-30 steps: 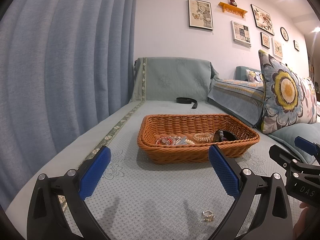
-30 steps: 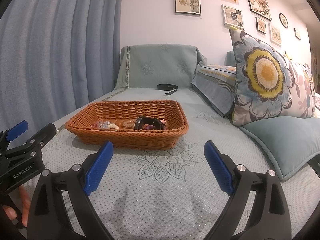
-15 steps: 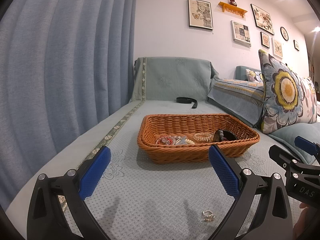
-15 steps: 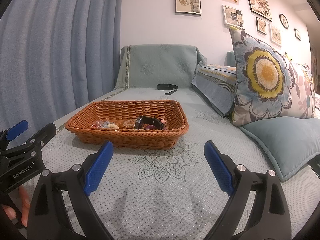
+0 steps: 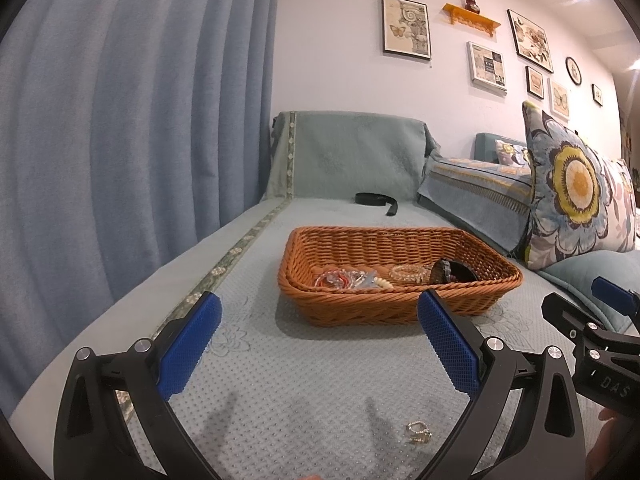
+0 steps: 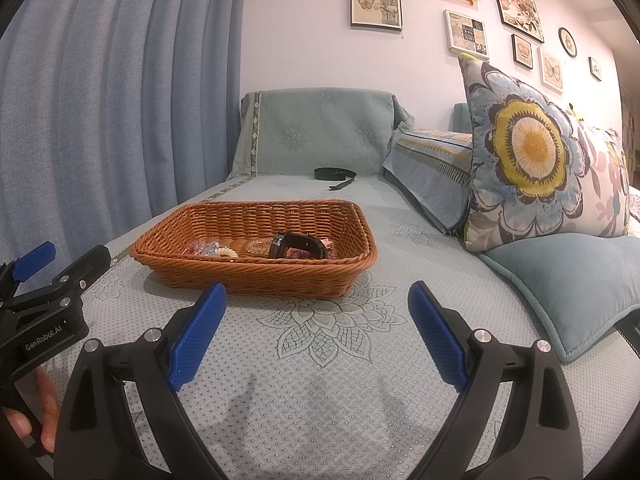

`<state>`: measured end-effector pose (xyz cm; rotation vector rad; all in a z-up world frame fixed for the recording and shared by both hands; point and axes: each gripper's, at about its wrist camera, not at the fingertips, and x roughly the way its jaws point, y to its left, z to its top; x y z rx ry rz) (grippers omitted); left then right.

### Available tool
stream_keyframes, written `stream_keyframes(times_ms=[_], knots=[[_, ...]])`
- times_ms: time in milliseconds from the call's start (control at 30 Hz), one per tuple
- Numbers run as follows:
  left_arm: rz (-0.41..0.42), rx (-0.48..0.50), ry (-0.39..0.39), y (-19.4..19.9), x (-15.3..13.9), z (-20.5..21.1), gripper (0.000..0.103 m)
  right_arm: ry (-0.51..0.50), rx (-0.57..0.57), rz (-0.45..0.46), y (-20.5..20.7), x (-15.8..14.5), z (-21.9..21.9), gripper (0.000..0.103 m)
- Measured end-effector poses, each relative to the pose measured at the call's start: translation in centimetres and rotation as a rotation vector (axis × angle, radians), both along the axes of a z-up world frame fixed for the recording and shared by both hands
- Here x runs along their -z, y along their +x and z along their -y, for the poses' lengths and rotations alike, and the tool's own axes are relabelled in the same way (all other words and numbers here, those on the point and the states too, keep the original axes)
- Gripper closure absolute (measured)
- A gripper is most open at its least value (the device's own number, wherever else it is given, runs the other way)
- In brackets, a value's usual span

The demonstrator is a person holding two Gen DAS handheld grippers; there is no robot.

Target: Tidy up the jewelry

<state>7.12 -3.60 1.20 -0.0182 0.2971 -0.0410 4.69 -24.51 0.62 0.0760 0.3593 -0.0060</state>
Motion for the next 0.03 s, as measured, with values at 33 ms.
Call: stream_keyframes(times_ms=[33], knots=[[0.0, 0.0, 0.002, -0.02, 0.03, -0.01, 0.008, 0.0, 0.0, 0.0, -0.01, 0.0, 0.01, 0.015]])
